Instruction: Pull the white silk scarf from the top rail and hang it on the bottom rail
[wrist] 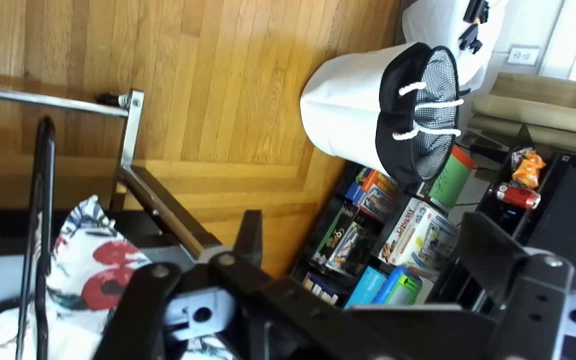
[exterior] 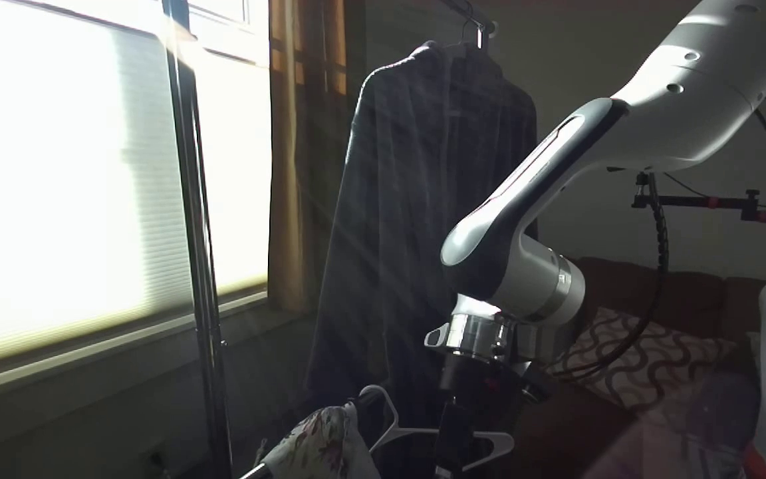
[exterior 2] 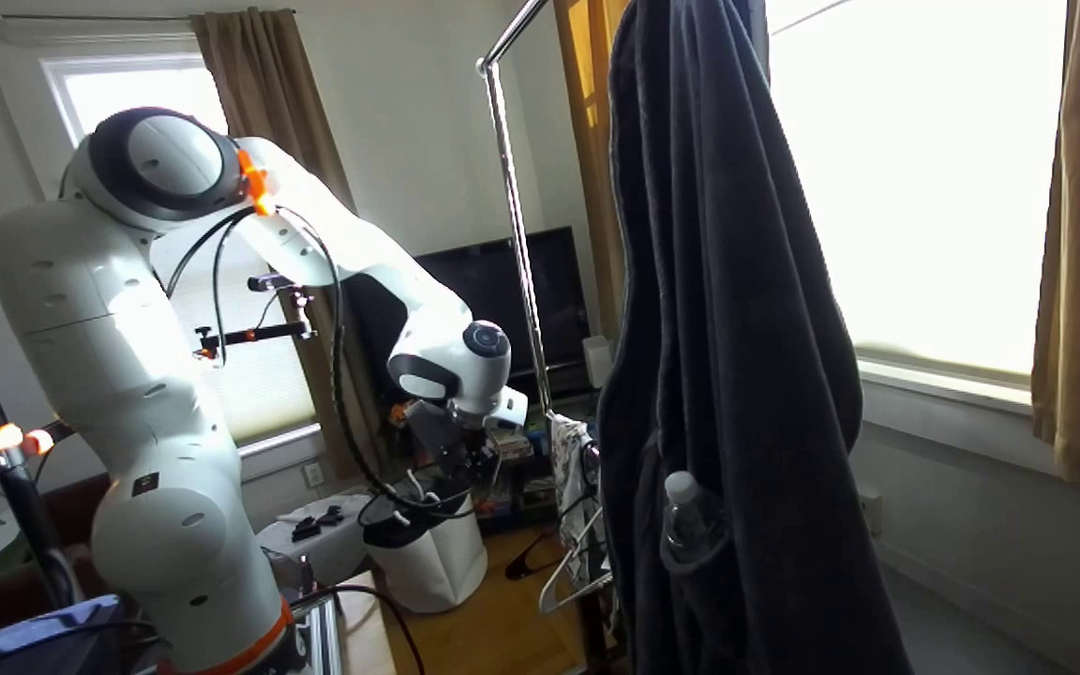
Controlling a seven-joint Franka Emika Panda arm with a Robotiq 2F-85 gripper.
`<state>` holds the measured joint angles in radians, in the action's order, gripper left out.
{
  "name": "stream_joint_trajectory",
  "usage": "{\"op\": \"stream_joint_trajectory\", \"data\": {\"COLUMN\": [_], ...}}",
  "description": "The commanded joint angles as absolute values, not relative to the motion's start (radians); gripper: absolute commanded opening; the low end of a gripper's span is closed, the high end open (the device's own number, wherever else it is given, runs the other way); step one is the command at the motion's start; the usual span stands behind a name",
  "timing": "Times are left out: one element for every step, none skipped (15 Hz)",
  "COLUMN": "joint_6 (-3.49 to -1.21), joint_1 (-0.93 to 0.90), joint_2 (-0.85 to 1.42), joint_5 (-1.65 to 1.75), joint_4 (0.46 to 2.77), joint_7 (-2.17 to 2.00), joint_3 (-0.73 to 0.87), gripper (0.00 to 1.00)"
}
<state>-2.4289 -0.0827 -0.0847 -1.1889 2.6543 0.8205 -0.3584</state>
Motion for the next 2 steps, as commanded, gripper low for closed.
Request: {"op": "stream_joint_trajectory", "data": {"joint_6": [-2.436, -2.434], "joint_1": [-0.151, -0.152], "joint_2": [-0.283, -0.176], "joint_5": [-1.170, -1.174], "joint_4": [2.759, 2.692], "joint_7": [0.928, 0.876], "joint_3": [-0.289, -0.278], "gripper": [1.00, 1.00]}}
